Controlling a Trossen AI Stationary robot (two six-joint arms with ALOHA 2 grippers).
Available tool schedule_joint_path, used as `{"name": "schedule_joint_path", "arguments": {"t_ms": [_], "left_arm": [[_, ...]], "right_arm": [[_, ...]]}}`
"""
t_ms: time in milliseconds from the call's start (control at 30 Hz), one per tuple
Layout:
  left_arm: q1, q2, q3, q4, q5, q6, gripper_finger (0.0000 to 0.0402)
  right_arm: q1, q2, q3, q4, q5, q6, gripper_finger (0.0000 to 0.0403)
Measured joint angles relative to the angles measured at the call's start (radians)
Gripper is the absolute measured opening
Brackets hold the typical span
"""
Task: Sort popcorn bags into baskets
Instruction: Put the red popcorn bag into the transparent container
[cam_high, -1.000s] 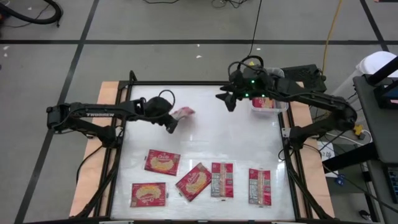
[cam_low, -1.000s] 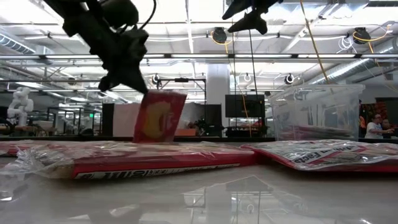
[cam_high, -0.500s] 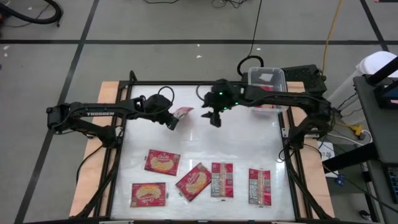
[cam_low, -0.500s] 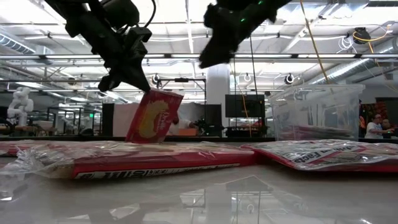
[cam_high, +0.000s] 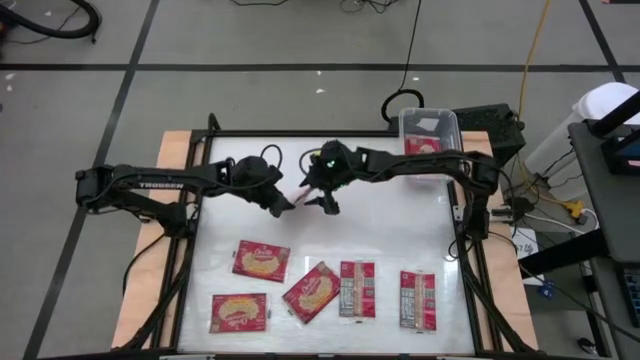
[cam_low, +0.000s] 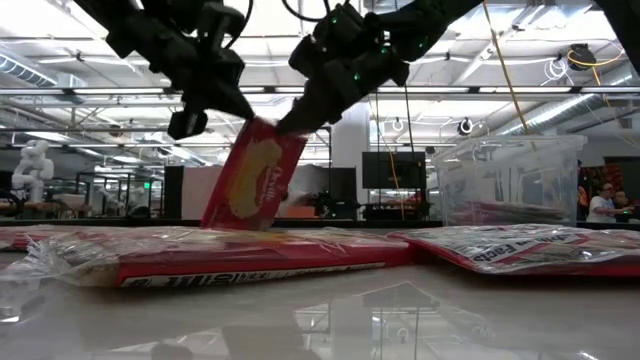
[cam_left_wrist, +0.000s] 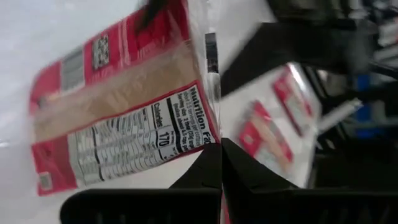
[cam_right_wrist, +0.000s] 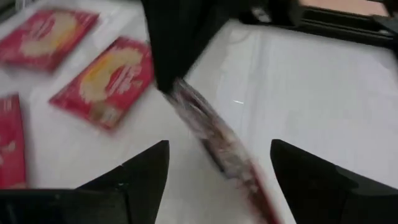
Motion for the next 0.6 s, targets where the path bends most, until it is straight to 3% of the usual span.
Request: {"name": "schedule_joint_path", "arguments": {"t_ms": [167,400,533,600], "left_arm": [[-0.029,0.0,0.0,0.068,0.05,0.012,0.0],[-0.027,-0.001,0.0,0.105,0.065,0.012,0.0003],[-0.01,-0.001,0.0,0.116,0.048,0.046,0.0037],[0.002,-0.002,0.002,0.118,0.041,0.067,0.0064]], "right_arm": [[0.021,0.003,0.0,-0.02,0.003,-0.047,0.023],[0.031,-0.008,0.0,-0.091,0.039,0.02,0.0094],[0.027,-0.027,-0.002,-0.109,0.089,0.062,0.0019],[0.021,-0.043,-0.002,-0.103,0.106,0.086,0.001]]}}
